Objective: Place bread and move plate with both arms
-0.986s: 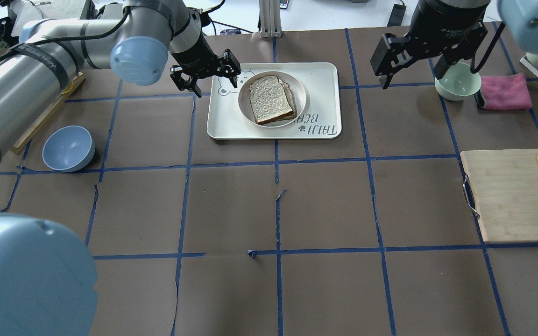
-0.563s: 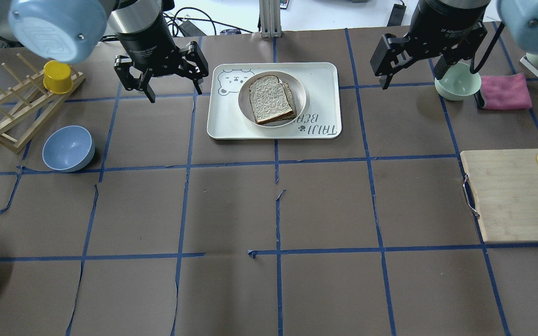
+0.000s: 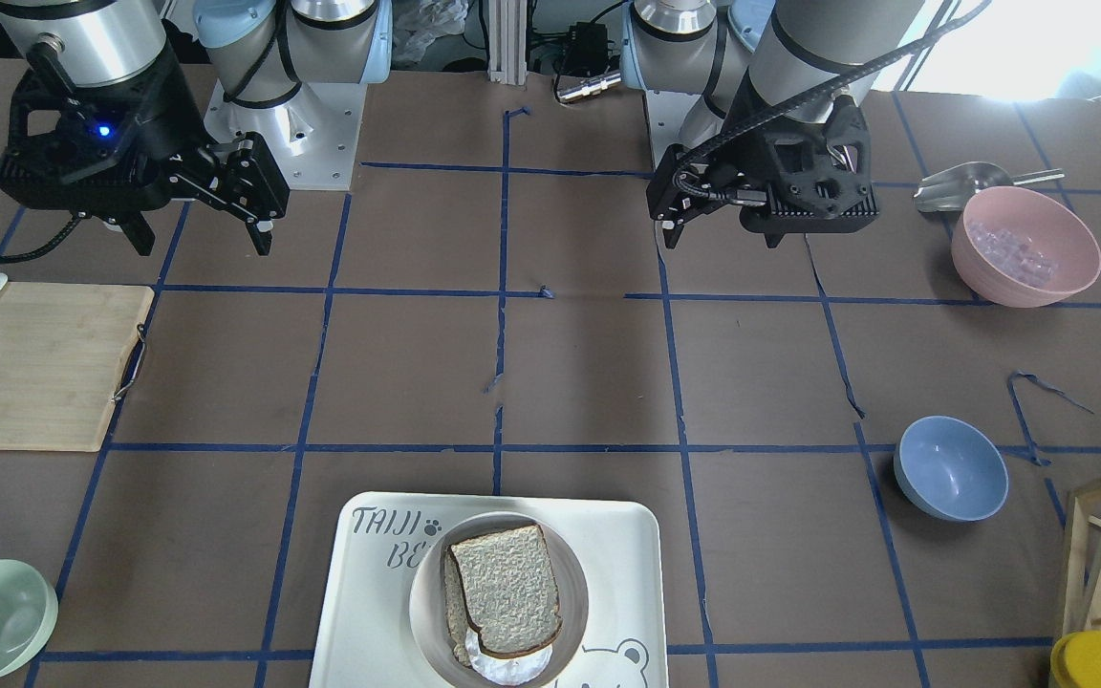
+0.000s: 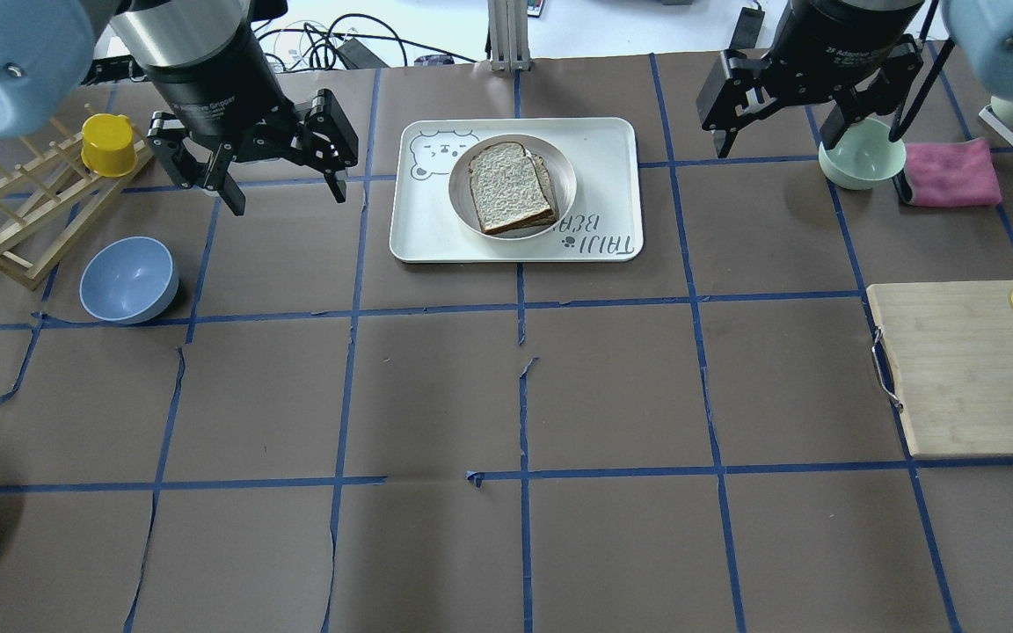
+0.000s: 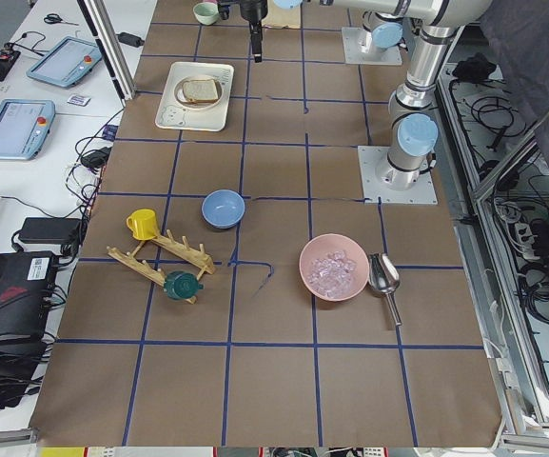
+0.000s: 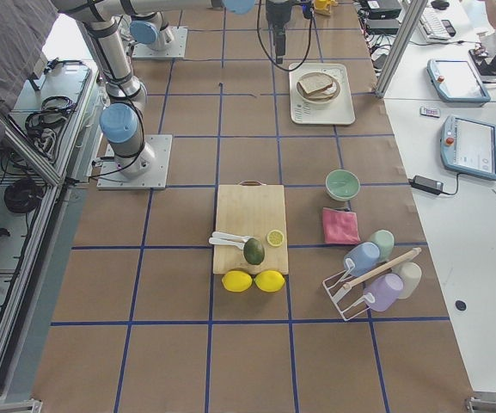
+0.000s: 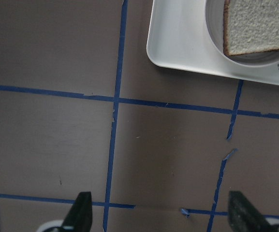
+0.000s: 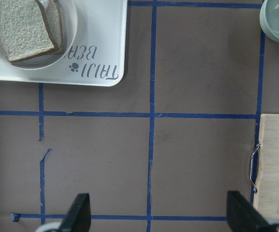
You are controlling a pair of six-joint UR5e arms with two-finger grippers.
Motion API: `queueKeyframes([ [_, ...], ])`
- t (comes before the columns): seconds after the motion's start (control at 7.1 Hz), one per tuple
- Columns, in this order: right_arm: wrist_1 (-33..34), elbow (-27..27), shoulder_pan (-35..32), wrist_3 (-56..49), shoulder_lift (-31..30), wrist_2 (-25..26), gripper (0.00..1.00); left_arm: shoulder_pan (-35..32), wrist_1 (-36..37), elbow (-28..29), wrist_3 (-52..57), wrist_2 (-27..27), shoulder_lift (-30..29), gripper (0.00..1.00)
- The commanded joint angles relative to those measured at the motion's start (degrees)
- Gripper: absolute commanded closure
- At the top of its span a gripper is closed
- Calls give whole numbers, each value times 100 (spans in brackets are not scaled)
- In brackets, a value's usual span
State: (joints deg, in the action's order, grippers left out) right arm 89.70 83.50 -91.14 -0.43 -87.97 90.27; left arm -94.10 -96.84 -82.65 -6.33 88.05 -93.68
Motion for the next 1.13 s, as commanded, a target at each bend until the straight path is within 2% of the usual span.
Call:
queueKeyframes([
  [0.0,-14,0,0,-18,-1,0,0,189,217,-50,413,-7,52,0],
  [0.99,-23,8,0,-19,-1,0,0,208,297,-50,413,63,60,0],
])
